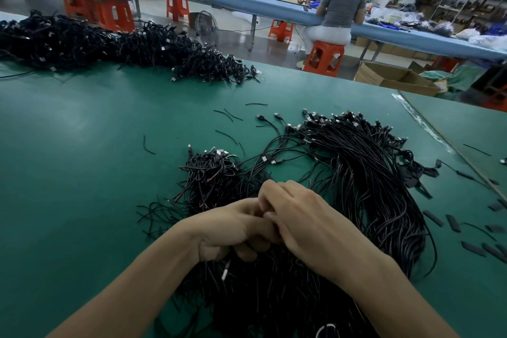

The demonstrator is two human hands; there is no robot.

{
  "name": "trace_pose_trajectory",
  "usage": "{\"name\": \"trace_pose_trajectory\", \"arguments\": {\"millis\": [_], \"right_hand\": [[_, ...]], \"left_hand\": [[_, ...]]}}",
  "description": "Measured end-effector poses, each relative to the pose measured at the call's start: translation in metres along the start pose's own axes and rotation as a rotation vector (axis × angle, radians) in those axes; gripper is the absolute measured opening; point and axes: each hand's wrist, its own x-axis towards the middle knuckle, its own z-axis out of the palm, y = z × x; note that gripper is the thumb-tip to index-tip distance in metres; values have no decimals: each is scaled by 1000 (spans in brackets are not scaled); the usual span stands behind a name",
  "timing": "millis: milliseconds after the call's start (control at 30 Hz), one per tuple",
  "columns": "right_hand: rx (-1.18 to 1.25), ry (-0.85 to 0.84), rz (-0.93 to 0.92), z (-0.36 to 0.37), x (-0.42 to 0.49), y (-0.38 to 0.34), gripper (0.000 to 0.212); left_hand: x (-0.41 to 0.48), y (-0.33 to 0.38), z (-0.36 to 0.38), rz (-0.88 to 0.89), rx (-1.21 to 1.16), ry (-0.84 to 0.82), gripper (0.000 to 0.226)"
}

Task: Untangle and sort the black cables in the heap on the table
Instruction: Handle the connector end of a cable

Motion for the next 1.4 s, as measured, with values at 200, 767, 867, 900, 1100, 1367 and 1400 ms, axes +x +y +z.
{"name": "trace_pose_trajectory", "arguments": {"millis": [200, 767, 867, 900, 1100, 1367, 1400], "right_hand": [[-32, 98, -10, -3, -3, 9, 32], [-65, 151, 43, 0, -3, 20, 11], [-27, 149, 39, -1, -4, 21, 21], [-14, 142, 42, -1, -4, 22, 24], [10, 58, 43, 1, -4, 23, 17], [-63, 137, 7, -2, -2, 21, 13], [-92, 140, -13, -2, -2, 21, 13]], "left_hand": [[4, -7, 2, 102, -402, -29, 17], [1, -8, 6, 147, -379, 67, 19], [0, -8, 4, 109, -378, 63, 19], [0, -8, 4, 93, -381, 64, 18], [-1, -7, 2, -4, -336, 73, 16], [-2, -2, 4, 0, -349, 111, 20], [-2, -2, 3, 6, -365, 92, 19]]}}
